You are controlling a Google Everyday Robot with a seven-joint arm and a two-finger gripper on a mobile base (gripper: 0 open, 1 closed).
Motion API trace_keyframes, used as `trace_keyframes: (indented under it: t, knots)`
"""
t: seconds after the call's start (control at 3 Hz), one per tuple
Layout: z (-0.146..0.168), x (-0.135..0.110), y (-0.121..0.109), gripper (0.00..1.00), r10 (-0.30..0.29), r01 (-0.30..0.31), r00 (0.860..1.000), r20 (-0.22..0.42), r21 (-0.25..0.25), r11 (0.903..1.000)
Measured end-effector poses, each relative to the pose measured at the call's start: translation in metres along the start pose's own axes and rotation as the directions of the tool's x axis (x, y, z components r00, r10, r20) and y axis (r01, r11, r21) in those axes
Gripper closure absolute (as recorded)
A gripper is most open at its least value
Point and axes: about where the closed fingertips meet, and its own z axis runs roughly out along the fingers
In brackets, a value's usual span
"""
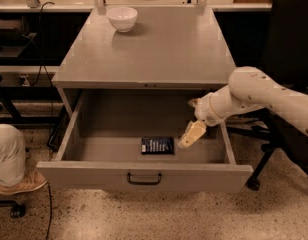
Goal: Pick rxbar blueberry from top drawer and place on counter
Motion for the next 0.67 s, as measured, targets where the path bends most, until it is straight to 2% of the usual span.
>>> trace_keyframes:
  t: [0.33, 0.67]
  knots:
    - [0.029, -0.008, 0.011, 0.0, -0.032, 0.031, 0.999, -0.018, -0.024, 0.9992]
    - [0.042, -0.018, 0.023, 0.0, -0.06, 0.059, 0.998, -0.011, -0.053, 0.9968]
